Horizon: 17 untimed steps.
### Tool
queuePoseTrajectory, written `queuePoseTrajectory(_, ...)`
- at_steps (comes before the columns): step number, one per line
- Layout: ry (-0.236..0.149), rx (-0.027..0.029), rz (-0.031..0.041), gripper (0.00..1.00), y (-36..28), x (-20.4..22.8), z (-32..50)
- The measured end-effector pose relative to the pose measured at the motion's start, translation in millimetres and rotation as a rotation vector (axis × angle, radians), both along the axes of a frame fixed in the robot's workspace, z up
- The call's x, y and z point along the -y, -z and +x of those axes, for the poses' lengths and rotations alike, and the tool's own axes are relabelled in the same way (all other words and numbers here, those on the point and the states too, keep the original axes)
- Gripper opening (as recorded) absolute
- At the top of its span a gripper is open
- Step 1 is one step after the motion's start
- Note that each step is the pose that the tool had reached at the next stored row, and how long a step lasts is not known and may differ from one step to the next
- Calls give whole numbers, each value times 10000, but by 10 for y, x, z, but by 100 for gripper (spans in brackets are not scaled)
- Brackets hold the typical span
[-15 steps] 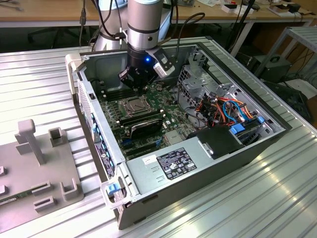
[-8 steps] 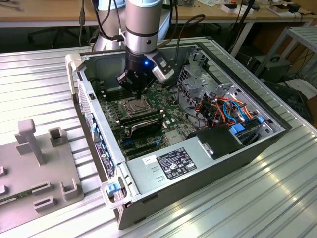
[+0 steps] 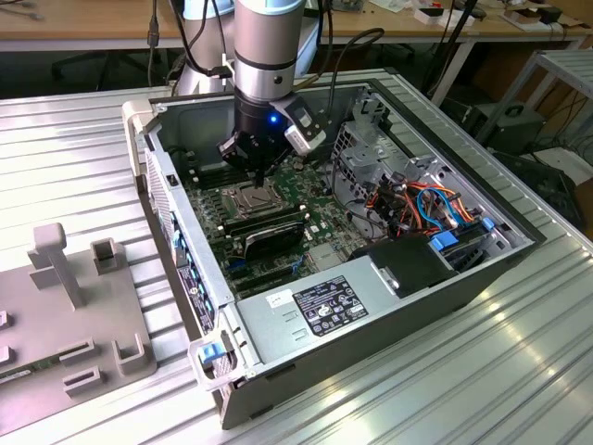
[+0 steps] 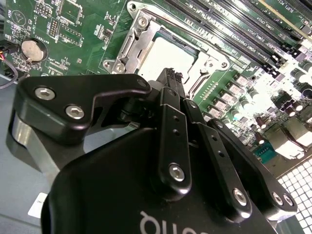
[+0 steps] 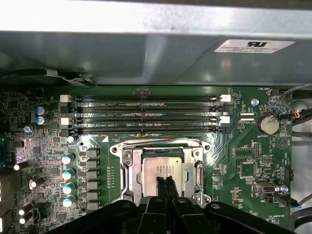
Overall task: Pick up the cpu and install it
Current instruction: 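Install the second cpu locking lever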
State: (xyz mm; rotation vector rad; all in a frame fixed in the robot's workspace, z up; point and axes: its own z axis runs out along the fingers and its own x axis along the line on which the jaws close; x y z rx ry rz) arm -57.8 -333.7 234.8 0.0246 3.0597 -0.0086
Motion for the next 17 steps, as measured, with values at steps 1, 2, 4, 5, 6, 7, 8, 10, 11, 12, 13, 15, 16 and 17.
queuePoseTrajectory(1,0,0,0,11,0,0,0)
queuePoseTrajectory(2,0,0,0,11,0,0,0)
queuePoseTrajectory(4,0,0,0,11,0,7,0)
queuePoseTrajectory(5,0,0,0,11,0,14,0)
queuePoseTrajectory(6,0,0,0,11,0,14,0)
queuePoseTrajectory(7,1,0,0,11,0,14,0)
queuePoseTrajectory(8,1,0,0,11,0,14,0)
queuePoseTrajectory(10,0,0,0,11,0,15,0)
queuePoseTrajectory(11,0,0,0,11,0,15,0)
queuePoseTrajectory(12,0,0,0,11,0,15,0)
queuePoseTrajectory(13,0,0,0,11,0,16,0)
queuePoseTrajectory(15,-2,0,-1,11,0,16,10)
queuePoseTrajectory(16,0,-1,-1,11,0,16,19)
queuePoseTrajectory(17,0,0,0,11,0,16,30)
